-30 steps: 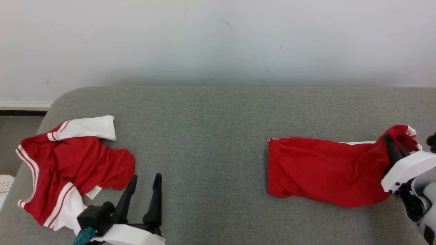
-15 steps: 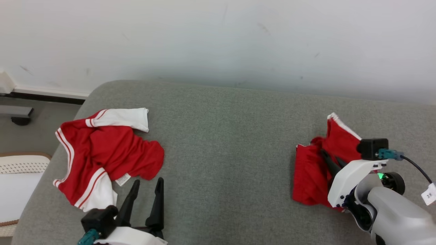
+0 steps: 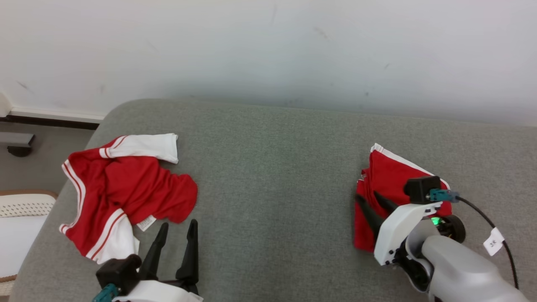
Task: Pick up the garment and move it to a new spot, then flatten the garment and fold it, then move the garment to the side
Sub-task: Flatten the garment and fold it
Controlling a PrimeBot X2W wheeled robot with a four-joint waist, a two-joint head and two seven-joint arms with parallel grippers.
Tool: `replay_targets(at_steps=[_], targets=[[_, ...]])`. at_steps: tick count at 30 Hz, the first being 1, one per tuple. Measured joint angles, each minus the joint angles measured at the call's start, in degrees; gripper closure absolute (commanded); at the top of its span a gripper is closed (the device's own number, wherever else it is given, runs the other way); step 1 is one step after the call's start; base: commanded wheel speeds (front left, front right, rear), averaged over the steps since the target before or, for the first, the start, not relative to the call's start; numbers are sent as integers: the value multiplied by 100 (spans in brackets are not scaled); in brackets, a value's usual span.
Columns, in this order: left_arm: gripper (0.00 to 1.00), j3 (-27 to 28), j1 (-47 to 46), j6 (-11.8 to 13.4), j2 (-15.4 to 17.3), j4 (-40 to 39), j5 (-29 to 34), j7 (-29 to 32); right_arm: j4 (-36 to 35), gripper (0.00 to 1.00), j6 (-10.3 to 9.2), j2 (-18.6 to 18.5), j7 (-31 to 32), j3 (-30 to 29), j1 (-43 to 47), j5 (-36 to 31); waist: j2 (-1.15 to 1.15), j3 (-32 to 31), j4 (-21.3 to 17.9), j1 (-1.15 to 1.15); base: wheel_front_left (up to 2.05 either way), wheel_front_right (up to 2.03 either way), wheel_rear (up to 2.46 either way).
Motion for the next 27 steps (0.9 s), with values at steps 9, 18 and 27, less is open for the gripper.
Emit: replay_targets(at_steps=[9,18,27], targets=[[0,164,25,-35,-35,-7,67,0,-855,0,0,-26,-412,-232,154,145,0,-29,-250,0,0,0,0],[0,309,54,-47,-67,-93,102,0,-2047,0,0,-992,-563,-1957,517,-762,0,-53,-653,0,0,0,0],[0,359,64,-101,-87,-142,159,0,-2425,0,0,-1217,-571,-4041,1773,-2405,0,17,-913,0,0,0,0]])
